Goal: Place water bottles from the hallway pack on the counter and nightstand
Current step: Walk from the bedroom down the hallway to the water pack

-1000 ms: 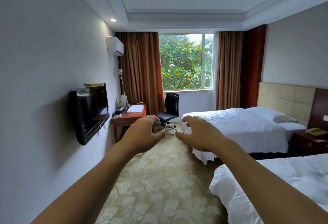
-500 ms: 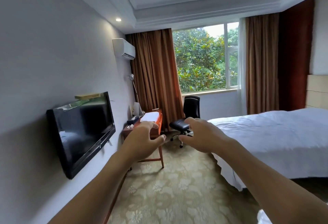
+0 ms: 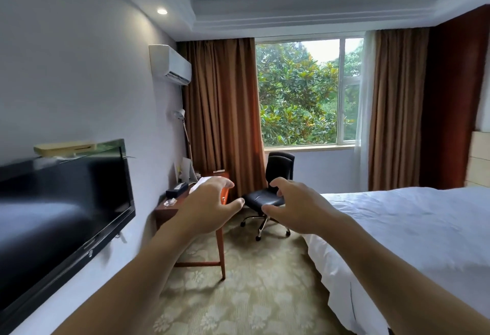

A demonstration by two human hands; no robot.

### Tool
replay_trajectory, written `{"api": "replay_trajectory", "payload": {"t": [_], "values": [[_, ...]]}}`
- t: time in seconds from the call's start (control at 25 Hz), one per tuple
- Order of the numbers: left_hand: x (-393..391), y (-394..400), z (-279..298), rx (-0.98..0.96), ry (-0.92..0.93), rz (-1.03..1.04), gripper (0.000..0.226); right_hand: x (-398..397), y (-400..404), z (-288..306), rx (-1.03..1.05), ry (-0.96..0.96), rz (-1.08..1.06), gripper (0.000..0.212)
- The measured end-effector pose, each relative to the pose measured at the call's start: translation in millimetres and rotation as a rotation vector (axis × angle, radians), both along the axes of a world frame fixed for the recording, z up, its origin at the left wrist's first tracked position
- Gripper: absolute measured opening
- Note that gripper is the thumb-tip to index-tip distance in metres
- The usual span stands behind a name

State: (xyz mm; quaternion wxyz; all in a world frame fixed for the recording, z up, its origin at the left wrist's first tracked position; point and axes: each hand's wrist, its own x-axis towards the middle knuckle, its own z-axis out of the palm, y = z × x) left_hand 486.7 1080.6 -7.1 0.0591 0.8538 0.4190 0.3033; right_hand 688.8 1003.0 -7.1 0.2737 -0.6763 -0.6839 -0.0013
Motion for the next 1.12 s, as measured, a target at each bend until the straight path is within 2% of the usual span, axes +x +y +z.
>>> {"api": "replay_trajectory", "payload": {"t": [0.2,0.32,0.64,0.96,1.12], "values": [[51.2,191.2,19.3,0.004,-0.079,-0.053,0.053,51.0,181.5,3.3,0.001,0.001,-0.043,0.067],[87.6,292.1,31.9,0.012,-0.062,-0.094,0.054,76.6,274.3,15.0,0.020,0.002,-0.075,0.066],[130.9,461.2,31.0,0.017,-0.016,-0.076,0.055,123.6,450.6,19.4,0.057,0.017,-0.052,0.062],[121.2,584.9,28.5,0.051,-0.068,0.197,0.051,145.4,627.2,21.3,0.113,-0.024,0.125,0.059],[65.2,617.7,31.9,0.049,-0.065,0.475,0.050,91.2,724.2,31.0,0.123,-0.016,0.355,0.054]]}}
